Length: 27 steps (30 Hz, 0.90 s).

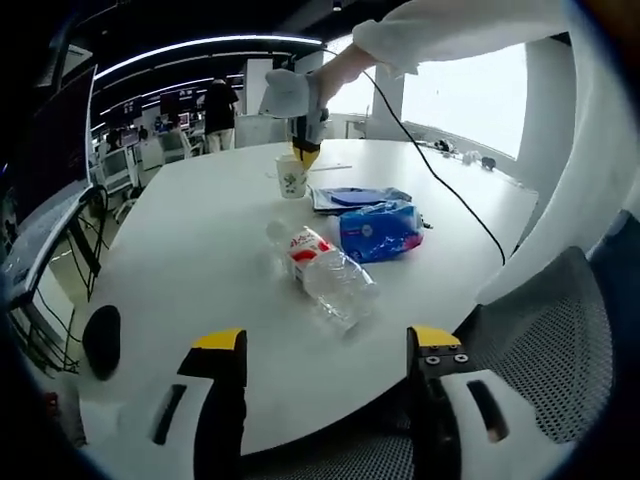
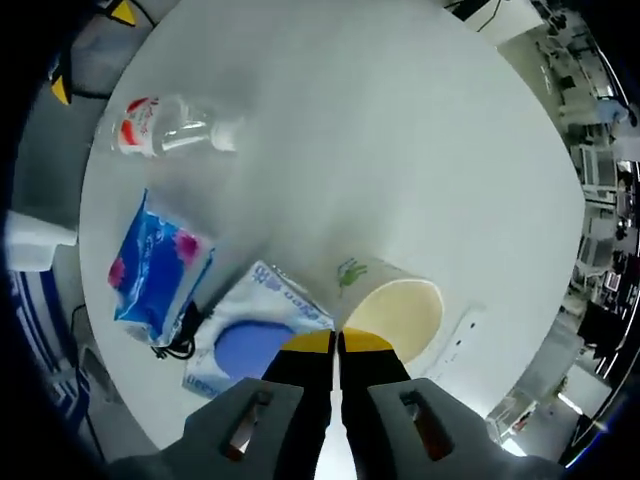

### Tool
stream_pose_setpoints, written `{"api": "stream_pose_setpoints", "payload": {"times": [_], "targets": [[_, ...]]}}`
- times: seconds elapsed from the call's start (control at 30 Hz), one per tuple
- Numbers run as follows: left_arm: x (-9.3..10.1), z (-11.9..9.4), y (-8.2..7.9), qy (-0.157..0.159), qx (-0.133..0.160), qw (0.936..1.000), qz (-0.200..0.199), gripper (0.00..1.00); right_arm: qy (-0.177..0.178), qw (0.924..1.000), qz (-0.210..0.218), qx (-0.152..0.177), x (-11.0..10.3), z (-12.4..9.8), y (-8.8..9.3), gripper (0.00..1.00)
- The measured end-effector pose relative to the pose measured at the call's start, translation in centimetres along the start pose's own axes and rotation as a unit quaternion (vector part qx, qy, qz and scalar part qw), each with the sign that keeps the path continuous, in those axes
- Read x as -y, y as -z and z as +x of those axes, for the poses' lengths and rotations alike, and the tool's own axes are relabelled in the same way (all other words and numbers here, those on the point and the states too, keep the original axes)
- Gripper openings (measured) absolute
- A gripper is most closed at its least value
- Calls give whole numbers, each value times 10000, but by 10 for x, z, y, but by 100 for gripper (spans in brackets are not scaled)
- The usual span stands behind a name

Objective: Arrange the tabletop items into an orderly group along one side of the table until the central work area is clear of visible clutter.

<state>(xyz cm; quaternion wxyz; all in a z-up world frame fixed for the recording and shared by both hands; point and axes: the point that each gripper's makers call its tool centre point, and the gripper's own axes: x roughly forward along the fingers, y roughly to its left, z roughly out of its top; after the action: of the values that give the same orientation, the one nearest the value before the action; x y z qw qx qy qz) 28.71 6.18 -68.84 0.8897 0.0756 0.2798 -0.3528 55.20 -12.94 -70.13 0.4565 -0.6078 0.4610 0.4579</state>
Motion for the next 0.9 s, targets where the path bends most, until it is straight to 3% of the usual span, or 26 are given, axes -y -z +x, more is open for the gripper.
{"api": "stream_pose_setpoints", "payload": {"times": [0.6,0.73,0.9], "targets": [[-5,1,2,-150,-70,9999,14,65,-122,9998,99,110,-3,12,-15,0],[-6,1,2,-183,-73,9998,21,65,-326,9983,426,214,-10,13,-16,0],[-7,1,4,-202,-127,9997,17,64,-220,9972,632,328,-3,12,-15,7]]}}
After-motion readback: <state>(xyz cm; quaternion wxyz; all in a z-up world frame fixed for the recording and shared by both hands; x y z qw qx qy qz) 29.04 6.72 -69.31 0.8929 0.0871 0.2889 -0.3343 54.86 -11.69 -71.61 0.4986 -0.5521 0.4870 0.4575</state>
